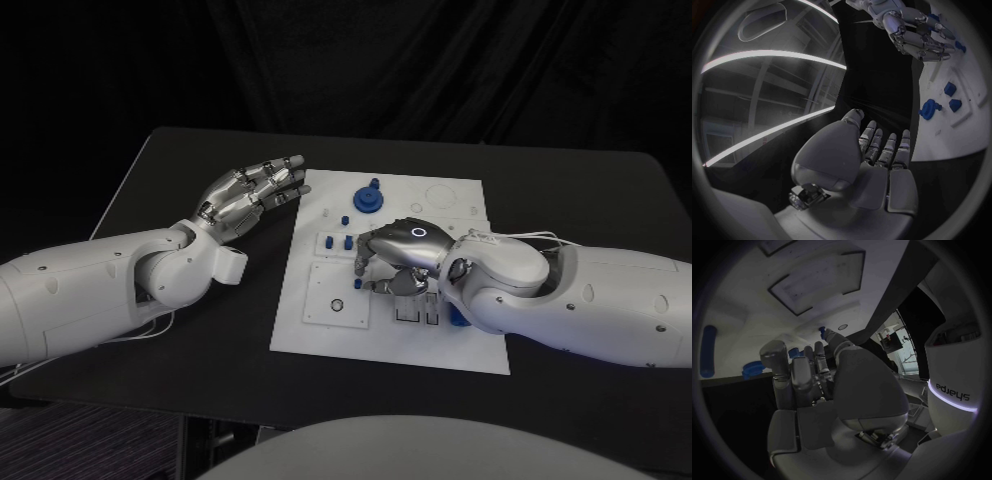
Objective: Assemble the parts on the task board
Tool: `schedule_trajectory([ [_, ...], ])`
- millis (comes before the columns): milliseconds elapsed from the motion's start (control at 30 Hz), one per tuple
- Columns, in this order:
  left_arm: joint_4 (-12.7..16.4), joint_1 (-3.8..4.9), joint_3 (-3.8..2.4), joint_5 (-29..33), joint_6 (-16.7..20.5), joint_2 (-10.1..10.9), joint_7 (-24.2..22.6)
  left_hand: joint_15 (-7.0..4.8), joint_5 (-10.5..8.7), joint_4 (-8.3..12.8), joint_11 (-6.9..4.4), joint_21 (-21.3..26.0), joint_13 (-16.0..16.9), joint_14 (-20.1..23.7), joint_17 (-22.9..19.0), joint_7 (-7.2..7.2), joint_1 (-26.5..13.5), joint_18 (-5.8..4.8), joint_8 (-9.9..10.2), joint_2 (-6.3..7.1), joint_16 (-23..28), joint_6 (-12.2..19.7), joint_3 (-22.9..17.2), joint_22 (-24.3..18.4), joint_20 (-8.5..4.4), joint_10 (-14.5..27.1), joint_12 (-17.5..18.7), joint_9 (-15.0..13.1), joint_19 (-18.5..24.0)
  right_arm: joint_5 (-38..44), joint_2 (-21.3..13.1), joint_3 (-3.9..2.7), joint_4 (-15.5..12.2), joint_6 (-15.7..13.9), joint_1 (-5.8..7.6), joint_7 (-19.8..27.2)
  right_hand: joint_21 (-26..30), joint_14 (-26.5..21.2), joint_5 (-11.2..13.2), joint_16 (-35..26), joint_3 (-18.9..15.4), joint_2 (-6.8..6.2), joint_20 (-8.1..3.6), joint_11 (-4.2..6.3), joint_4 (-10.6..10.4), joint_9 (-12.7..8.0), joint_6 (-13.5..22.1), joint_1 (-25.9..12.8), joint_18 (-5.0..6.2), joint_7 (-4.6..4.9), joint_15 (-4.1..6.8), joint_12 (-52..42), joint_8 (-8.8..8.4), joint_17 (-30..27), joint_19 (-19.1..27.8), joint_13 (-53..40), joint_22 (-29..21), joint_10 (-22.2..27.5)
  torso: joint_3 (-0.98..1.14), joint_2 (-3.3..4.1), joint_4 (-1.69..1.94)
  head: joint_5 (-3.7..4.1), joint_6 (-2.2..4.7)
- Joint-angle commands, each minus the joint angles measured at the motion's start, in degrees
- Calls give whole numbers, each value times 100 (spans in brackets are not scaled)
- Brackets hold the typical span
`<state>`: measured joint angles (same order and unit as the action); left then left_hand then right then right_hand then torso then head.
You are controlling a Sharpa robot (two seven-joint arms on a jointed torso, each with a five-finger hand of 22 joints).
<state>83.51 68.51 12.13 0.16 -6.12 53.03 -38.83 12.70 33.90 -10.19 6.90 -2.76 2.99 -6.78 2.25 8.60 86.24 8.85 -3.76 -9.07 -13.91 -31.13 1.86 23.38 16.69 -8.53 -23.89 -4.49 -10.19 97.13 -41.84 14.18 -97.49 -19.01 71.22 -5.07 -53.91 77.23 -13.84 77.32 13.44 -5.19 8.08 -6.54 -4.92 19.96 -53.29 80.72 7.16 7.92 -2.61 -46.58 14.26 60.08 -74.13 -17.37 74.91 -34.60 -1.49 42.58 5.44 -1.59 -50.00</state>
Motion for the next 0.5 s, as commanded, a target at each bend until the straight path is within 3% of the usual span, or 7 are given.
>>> schedule_trajectory([
  [33, 5, -13, -4, 1, -88, 4, -90, 20, 18, -10, 37, -18, 1, -3, 5, -3, -1, -113, -32, -55, -36, -30, -24, 6, 5, -9, -7, -2, -46, -77, -89, -3, -102, -103, 33, 36, 30, -2, 281, -1, -112, -37, -6, 12, -76, 19, 130, -151, 4, 10, 38, -38, 14, -22, -30, -8, 552, -10, 3, 0, 0, 0, 0],
  [67, 6, -13, -4, 1, -85, 8, -90, 20, 18, -10, 37, -18, 1, -3, 5, -3, -1, -113, -32, -55, -36, -30, -24, 6, 5, -9, -7, -2, -46, -129, -130, -3, -140, -137, 57, 49, 37, -2, 472, -4, -193, -63, -4, 13, -156, 21, 213, -254, 2, 30, 46, -71, -10, -31, -31, -23, 551, 12, 3, 0, -1, -3, 0],
  [133, 8, -14, -4, 1, -83, 16, -90, 24, 19, -7, 40, -18, 1, -5, 6, 0, -1, -116, -35, -58, -42, -41, -33, 1, 6, -7, -10, -3, -48, -197, -216, -4, -218, -200, 114, 61, 32, 11, 576, 5, -283, -73, -5, 17, -245, 23, 302, -337, -2, 67, 52, -131, -43, -21, -46, -50, 554, 44, 3, 0, -2, -9, 0],
  [233, 11, -15, -4, 1, -78, 26, -91, 24, 19, -7, 40, -18, 1, -5, 6, 0, -1, -116, -35, -58, -42, -41, -33, 1, 6, -7, -10, -3, -48, -291, -354, -4, -331, -244, 222, 34, 20, 23, 518, 13, -292, -55, -8, 22, -261, 23, 323, -326, -4, 88, 57, -161, -53, -8, -58, -60, 559, 44, 4, -2, -1, -4, 0],
  [300, 18, -15, -4, 1, -70, 36, -91, 24, 19, -7, 40, -18, 1, -5, 6, 0, -1, -116, -35, -58, -42, -41, -33, 1, 6, -7, -10, -3, -48, -409, -486, -4, -424, -237, 341, -26, 18, 33, 317, 20, -272, -28, -13, 22, -249, 18, 345, -257, -6, 97, 64, -189, -70, -2, -68, -67, 561, 39, 6, -5, -5, -4, 0],
  [400, 34, -16, -4, 1, -54, 56, -89, 26, 19, -5, 42, -19, 2, -8, 7, 2, -1, -117, -38, -58, -47, -53, -36, 3, 6, -10, -19, -5, -50, -510, -680, -3, -523, -128, 537, -170, -33, 66, -358, 48, -108, 10, -18, 3, -142, -30, 392, -38, -18, 137, 59, -161, -153, 39, -109, -27, 580, 6, 6, -4, -4, 1, 0],
  [500, 43, -16, -4, 1, -39, 68, -88, 27, 21, -3, 43, -19, 3, -11, 8, 3, -1, -118, -41, -58, -52, -63, -39, 3, 6, -12, -24, -6, -52, -551, -828, -2, -557, -27, 681, -288, -207, 134, -548, 101, 65, -29, -2, -23, -117, -131, 429, 11, -54, 177, 47, 20, -299, 127, -204, 105, 627, -113, 8, -1, -4, 35, 0],
])
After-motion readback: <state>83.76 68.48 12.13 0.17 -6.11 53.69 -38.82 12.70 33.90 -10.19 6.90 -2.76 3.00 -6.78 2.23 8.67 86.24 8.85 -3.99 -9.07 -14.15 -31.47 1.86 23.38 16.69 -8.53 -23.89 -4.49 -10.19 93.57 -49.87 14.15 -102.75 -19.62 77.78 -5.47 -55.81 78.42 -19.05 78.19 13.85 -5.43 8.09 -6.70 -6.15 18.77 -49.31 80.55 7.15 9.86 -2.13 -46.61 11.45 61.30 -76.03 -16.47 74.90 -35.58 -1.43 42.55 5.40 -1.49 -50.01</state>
